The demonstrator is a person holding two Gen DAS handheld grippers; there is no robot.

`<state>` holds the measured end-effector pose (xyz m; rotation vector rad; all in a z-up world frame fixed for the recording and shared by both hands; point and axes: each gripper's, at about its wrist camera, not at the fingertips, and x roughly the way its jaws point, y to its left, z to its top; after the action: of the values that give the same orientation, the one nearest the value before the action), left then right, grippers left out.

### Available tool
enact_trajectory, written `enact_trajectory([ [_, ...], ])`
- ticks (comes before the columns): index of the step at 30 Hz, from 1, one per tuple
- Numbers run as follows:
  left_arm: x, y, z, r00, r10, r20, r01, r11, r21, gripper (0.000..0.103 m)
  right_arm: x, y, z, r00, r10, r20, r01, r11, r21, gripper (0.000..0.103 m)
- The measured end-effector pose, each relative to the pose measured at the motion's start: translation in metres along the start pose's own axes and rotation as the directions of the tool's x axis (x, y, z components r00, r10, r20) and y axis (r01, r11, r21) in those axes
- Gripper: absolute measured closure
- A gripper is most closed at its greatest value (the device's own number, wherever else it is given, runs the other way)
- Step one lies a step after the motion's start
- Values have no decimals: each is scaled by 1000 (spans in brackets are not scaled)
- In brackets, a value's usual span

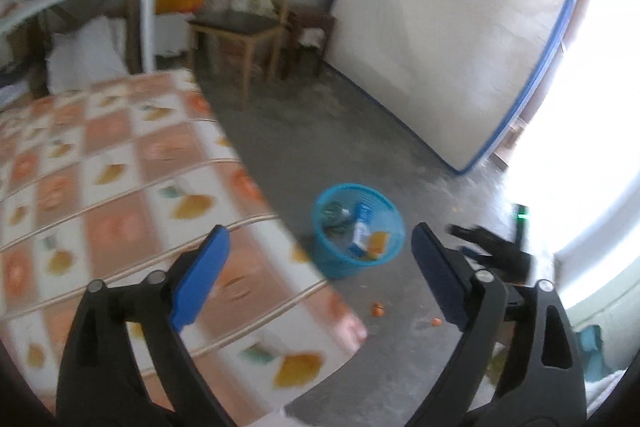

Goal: Collect trash

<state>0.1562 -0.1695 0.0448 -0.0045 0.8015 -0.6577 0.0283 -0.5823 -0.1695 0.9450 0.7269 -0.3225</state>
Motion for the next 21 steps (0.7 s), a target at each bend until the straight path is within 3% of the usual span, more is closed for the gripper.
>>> enact_trajectory([
  [6,-64,25,-34,991,93,91,-86,993,-83,8,-81,75,-57,996,14,83,9,964,-265,9],
  [10,-95,37,-58,981,139,134,-120,983,-140,8,-116,141,-102,988,34,148,32,904,-425,6],
  [14,-114,41,-79,970,205,129,-177,964,-200,8,-131,200,-141,985,63,163,34,848,-530,6],
  [17,-123,39,-88,938,322,128,-289,931,-223,8,-139,232,-163,982,93,163,20,813,-582,6],
  [21,-127,32,-91,889,442,122,-411,886,-216,8,-147,261,-187,972,47,230,114,762,-637,6],
])
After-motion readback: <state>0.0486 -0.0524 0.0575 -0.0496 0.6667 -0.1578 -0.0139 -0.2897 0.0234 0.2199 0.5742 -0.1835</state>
